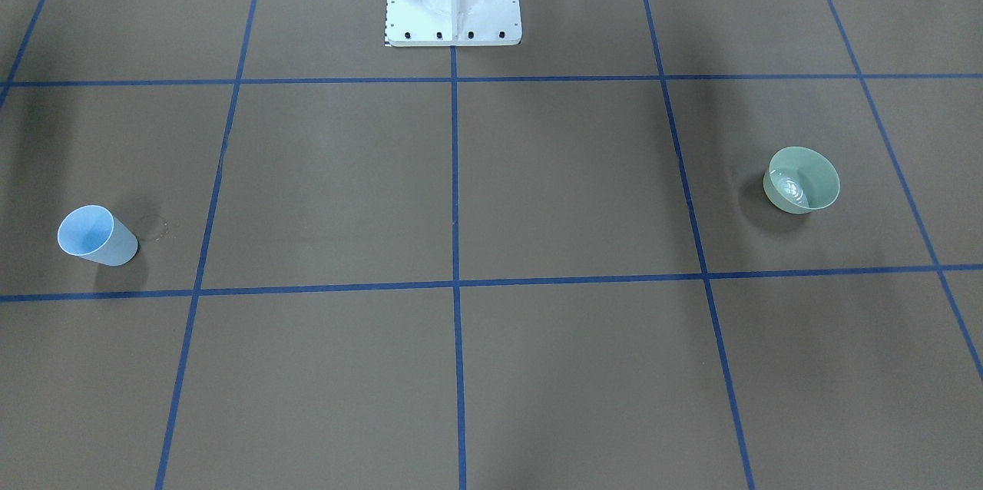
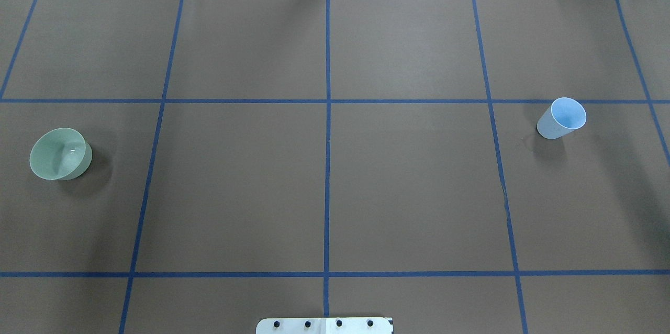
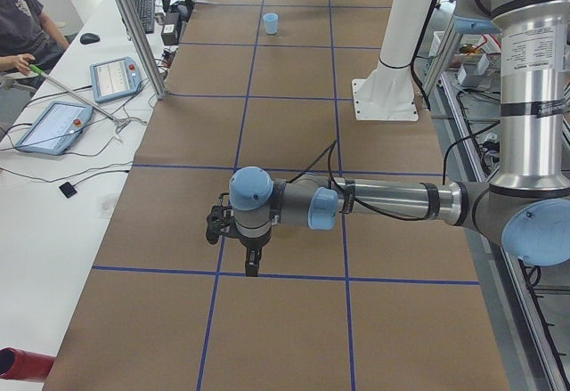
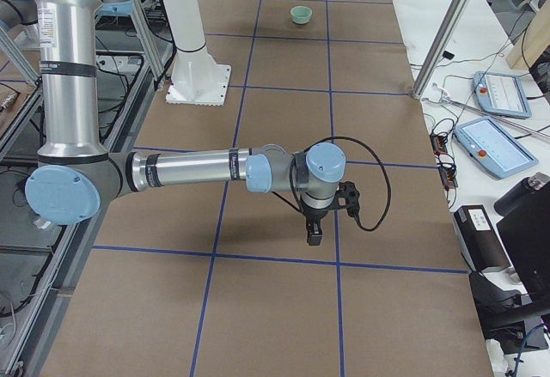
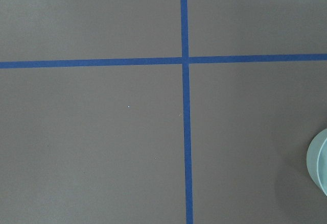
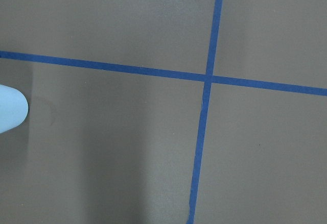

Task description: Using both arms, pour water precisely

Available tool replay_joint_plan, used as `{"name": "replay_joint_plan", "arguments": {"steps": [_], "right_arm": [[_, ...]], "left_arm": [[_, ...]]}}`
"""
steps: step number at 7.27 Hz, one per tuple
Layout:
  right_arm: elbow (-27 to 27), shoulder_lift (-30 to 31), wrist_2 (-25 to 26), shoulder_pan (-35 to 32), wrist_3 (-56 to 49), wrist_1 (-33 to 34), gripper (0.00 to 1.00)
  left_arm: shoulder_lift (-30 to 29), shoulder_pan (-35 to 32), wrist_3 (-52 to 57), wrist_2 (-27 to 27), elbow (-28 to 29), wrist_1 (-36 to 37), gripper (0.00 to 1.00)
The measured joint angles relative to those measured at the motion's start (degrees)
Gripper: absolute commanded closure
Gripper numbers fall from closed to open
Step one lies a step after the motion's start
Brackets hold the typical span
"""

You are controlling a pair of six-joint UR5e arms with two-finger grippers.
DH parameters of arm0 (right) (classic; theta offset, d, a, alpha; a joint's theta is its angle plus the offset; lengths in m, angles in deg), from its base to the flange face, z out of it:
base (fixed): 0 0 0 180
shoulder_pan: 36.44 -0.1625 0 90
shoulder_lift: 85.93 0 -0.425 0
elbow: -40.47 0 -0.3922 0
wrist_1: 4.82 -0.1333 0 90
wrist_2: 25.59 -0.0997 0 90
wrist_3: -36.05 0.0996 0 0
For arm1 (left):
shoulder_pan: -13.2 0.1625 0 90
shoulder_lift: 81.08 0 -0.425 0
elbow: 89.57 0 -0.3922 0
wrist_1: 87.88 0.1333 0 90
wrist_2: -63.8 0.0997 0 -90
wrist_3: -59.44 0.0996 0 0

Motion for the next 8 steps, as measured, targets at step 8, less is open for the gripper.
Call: {"name": "replay_joint_plan", "arguments": {"steps": [8], "right_arm": [[0.02,0.03,-0.26,0.12,-0.25,0.00,0.00]], "left_arm": [[0.39,3.13,-0.10,-4.26,1.36,-4.72,0.00]]}}
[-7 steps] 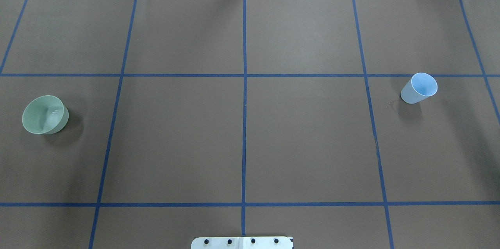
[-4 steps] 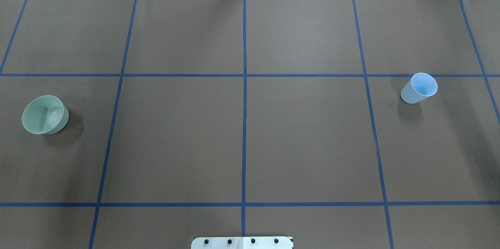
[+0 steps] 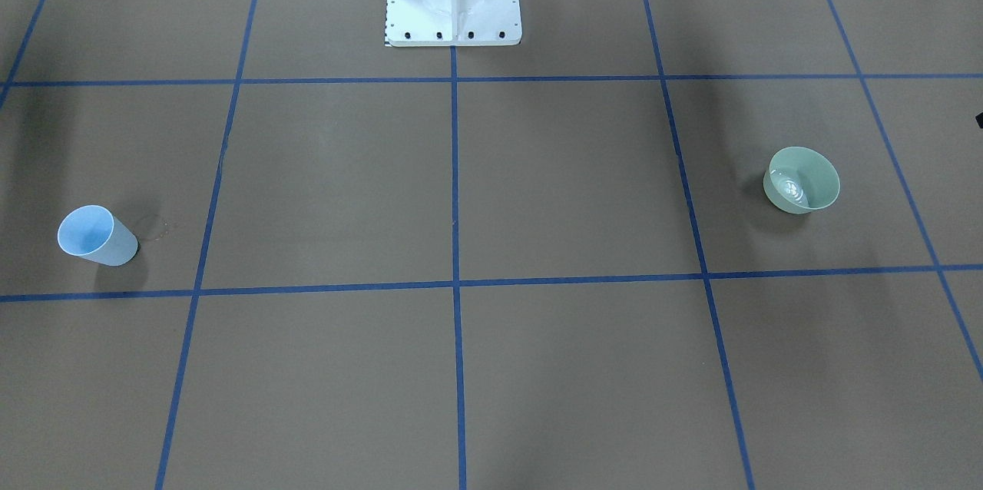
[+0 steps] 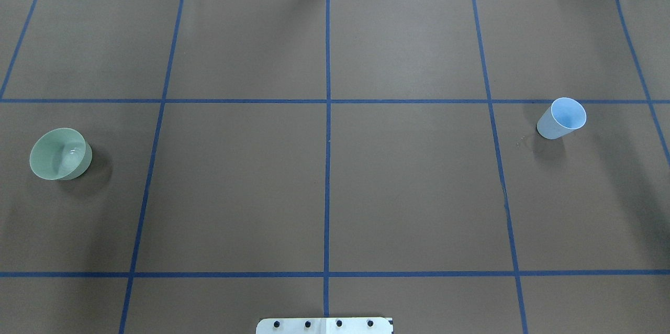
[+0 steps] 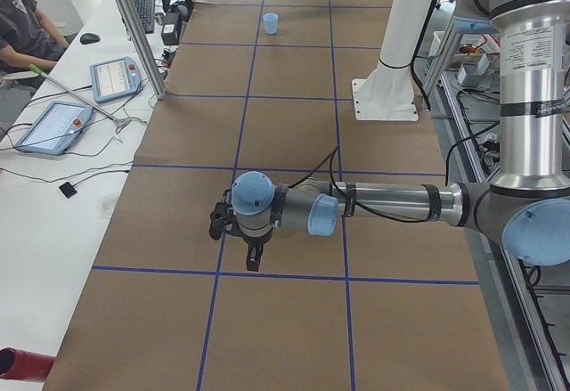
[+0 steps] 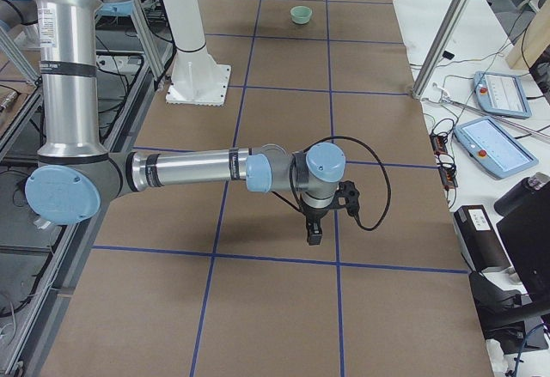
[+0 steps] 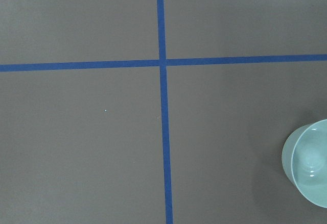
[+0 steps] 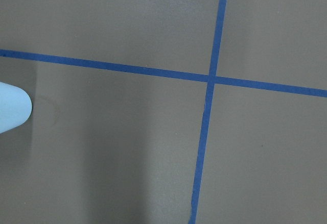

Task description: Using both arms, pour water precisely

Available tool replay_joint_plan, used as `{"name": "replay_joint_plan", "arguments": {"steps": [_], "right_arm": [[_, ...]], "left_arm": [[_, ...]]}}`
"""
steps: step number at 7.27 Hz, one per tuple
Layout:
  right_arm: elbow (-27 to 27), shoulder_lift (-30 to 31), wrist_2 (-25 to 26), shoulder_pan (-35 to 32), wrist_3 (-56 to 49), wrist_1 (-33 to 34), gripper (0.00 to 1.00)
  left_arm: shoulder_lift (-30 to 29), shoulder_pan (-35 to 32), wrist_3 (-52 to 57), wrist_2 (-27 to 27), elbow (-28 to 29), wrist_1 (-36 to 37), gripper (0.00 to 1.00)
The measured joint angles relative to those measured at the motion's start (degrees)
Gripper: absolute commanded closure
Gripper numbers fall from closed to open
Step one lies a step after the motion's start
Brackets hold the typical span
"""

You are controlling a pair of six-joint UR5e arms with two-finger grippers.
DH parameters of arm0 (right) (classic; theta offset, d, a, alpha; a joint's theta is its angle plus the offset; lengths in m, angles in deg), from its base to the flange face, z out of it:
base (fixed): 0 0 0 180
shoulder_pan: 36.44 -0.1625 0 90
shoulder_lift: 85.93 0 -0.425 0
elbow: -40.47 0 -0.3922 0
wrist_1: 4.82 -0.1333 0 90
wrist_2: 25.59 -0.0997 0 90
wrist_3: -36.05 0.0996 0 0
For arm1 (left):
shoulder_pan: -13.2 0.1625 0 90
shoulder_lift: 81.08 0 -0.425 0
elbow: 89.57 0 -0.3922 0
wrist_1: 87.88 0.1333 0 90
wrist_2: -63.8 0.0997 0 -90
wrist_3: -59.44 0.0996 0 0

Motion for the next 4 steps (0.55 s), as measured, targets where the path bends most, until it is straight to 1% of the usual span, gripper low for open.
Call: {"name": "replay_joint_plan", "arguments": {"steps": [1,4], "right_arm": [[0.16,0.05,0.01,0.03,0.06,0.00,0.00],[0.51,0.66,-0.04,0.06,0.13,-1.65,0.00]], "left_arm": [[-0.49,2.73,-1.96,0.07,-0.05,-0.73,0.00],[-1.29,14.24,-20.34,1.74,0.28,-10.47,0.00]]}}
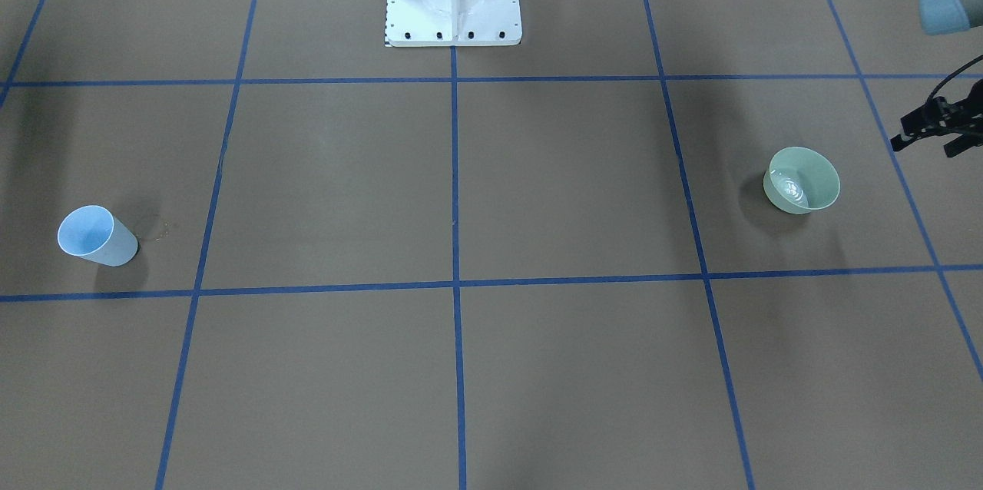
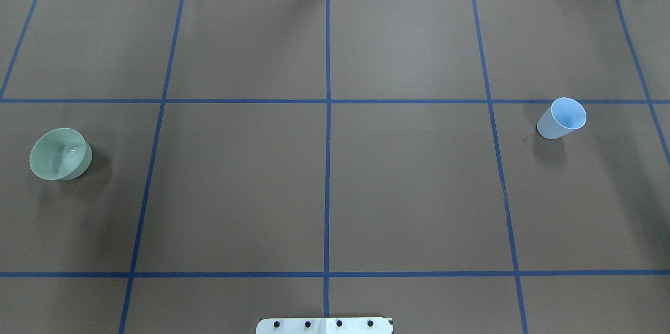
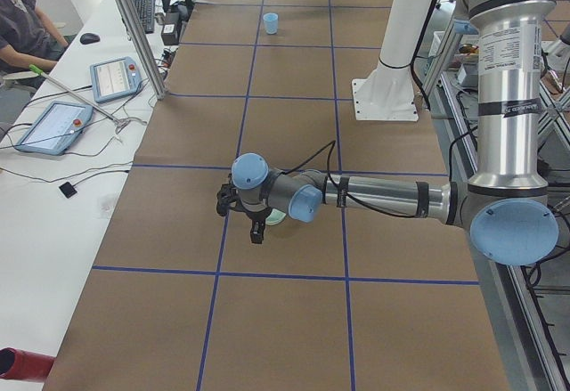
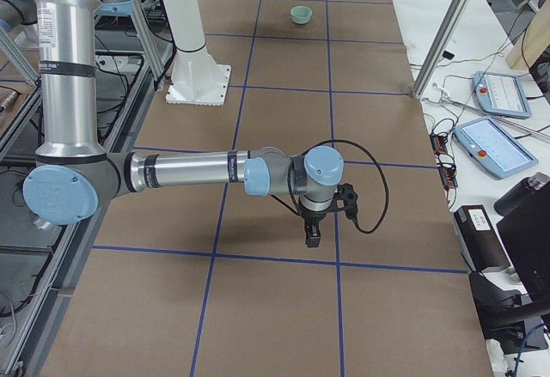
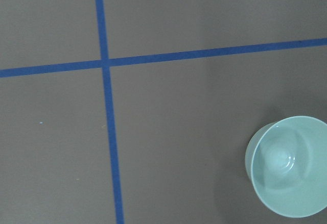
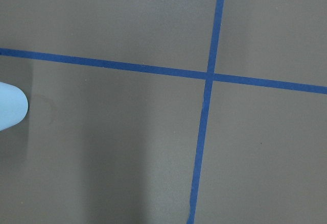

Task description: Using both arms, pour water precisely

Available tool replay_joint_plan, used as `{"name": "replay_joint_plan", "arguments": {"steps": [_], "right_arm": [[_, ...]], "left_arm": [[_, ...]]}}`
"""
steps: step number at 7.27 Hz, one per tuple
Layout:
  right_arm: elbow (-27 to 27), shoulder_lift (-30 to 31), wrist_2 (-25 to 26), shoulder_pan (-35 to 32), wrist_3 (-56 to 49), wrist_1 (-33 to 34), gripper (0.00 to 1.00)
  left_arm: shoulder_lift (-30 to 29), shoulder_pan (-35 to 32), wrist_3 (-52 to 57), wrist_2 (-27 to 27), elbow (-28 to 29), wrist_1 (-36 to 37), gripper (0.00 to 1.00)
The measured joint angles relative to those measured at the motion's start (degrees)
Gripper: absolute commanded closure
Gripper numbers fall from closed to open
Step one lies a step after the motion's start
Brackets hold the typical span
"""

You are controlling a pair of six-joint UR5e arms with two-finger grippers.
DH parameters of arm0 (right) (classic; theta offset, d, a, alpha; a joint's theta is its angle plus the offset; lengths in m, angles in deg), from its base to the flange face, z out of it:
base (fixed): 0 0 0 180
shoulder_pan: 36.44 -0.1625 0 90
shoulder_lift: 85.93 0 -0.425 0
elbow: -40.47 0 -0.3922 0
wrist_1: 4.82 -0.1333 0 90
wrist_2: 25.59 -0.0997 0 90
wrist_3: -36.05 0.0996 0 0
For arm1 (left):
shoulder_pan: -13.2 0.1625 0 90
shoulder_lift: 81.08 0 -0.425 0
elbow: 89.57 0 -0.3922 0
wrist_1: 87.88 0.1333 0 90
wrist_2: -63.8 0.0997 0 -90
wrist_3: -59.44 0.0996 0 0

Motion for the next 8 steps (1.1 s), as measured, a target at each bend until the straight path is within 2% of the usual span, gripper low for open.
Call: {"name": "replay_joint_plan", "arguments": {"steps": [2,4,5,6,8], "right_arm": [[0.07,0.16,-0.03,0.04,-0.03,-0.62,0.00],[0.24,0.17,-0.03,0.11,-0.11,-0.71,0.00],[0.28,0.16,-0.03,0.13,-0.14,-0.72,0.00],[0.31,0.17,-0.05,0.14,-0.15,-0.72,0.00],[0.31,0.17,-0.11,0.14,-0.15,-0.74,0.00]], "left_arm": [[-0.23,7.48,-7.62,3.97,0.83,-4.28,0.03],[-0.82,11.48,-9.92,5.29,4.35,-9.28,0.01],[-0.82,11.99,-10.37,5.26,6.72,-12.41,0.08],[-0.85,12.17,-10.62,5.14,8.14,-14.05,0.99],[-1.64,12.23,-10.81,5.16,9.04,-14.90,1.00]]}}
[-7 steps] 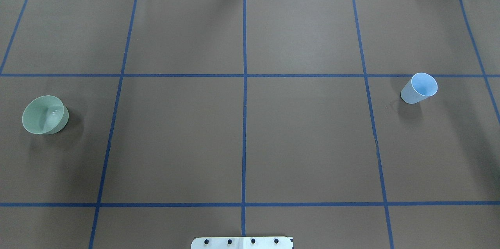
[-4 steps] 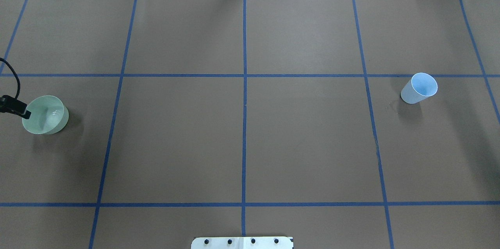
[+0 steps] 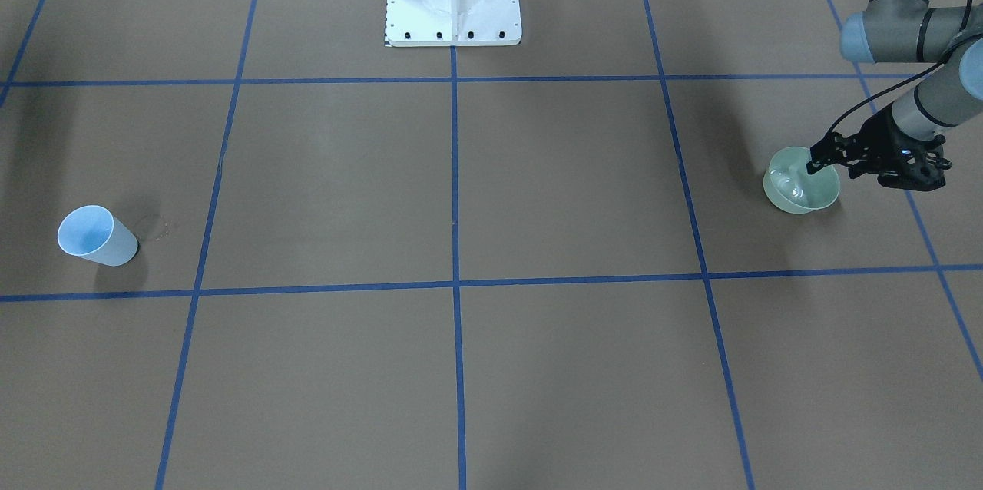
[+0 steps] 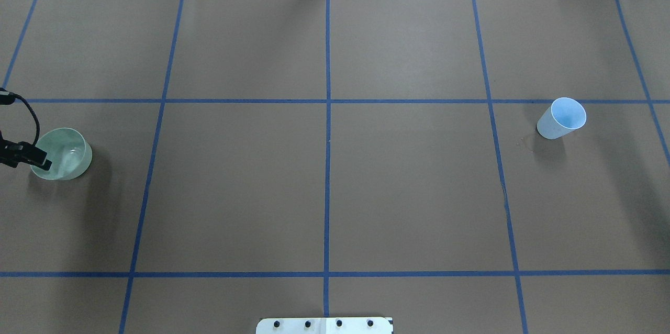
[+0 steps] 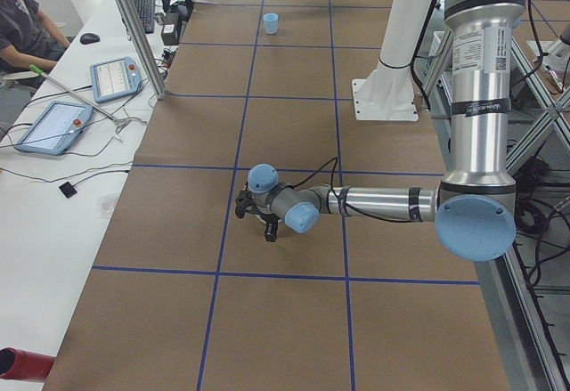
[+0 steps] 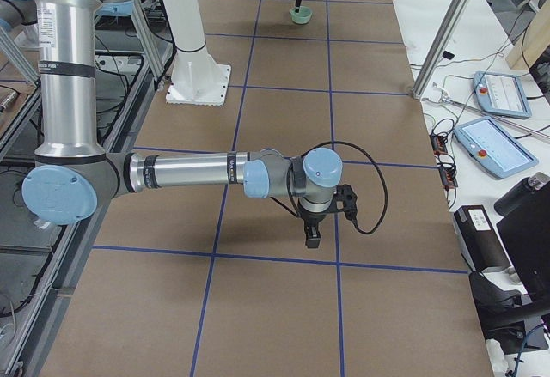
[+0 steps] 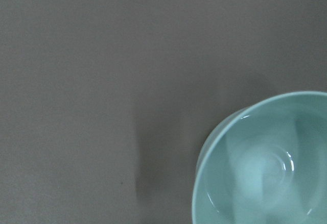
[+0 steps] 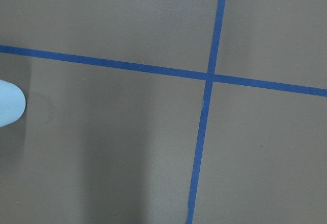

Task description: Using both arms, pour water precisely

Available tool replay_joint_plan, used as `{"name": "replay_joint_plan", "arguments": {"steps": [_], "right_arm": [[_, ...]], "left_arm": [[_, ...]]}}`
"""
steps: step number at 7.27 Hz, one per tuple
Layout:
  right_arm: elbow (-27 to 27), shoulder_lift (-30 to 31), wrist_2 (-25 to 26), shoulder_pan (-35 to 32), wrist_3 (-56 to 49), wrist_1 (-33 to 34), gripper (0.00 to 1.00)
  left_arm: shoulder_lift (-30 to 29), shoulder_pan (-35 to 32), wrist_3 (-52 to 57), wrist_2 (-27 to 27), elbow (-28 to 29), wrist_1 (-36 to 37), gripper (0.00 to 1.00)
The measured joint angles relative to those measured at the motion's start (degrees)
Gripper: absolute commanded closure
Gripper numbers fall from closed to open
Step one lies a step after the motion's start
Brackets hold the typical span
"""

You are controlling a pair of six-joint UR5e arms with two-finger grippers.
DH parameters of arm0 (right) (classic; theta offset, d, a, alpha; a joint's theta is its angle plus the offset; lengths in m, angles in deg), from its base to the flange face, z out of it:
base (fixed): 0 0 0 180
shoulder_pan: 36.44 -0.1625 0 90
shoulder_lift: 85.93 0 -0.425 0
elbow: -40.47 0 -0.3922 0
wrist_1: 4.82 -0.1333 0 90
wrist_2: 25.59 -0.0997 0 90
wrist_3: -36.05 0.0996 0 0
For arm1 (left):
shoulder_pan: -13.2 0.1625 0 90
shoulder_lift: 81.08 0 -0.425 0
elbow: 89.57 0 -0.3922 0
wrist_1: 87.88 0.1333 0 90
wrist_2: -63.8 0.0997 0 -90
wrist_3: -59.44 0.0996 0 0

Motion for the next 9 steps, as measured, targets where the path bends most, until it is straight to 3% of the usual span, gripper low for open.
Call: {"name": "replay_joint_plan", "arguments": {"steps": [2,4,6,9], "right_arm": [[-0.06,-0.06,-0.07,0.00,0.00,-0.06,0.00],[-0.10,-0.07,-0.10,0.00,0.00,-0.41,0.00],[-0.10,-0.07,-0.10,0.00,0.00,-0.77,0.00],[-0.16,-0.07,-0.10,0.14,0.05,-1.48,0.00]], "left_arm": [[-1.60,0.01,-0.36,-0.45,-0.28,1.68,1.00],[-3.84,0.02,-4.28,-5.27,-1.51,3.77,1.00],[-10.01,1.14,-12.93,-7.07,-2.29,4.18,1.00],[-22.87,8.81,-32.58,-6.55,-2.32,4.25,1.00]]}}
